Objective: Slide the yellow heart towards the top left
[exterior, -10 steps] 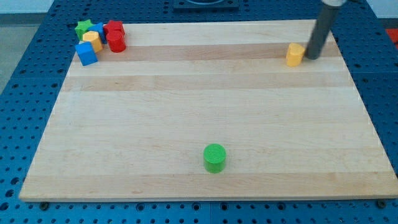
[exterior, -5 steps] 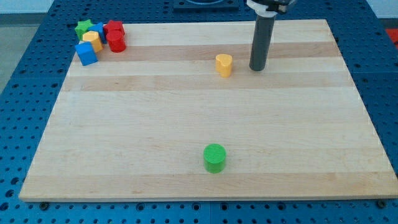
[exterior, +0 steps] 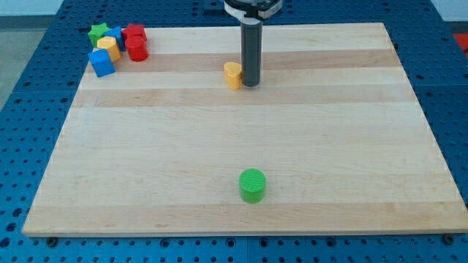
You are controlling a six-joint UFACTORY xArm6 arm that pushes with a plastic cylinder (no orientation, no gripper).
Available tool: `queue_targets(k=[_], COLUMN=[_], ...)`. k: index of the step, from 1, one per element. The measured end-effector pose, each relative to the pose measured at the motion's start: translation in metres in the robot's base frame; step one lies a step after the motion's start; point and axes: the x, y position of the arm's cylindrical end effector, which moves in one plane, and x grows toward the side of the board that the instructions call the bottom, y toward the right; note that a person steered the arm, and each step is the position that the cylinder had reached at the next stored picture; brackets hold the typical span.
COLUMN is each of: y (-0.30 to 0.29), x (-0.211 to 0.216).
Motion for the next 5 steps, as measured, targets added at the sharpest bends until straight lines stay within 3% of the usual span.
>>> queue_targets(k=[1,4,5], y=[0.003,-0.117,-0.123], x=[-0.001,-0.008,-0.004])
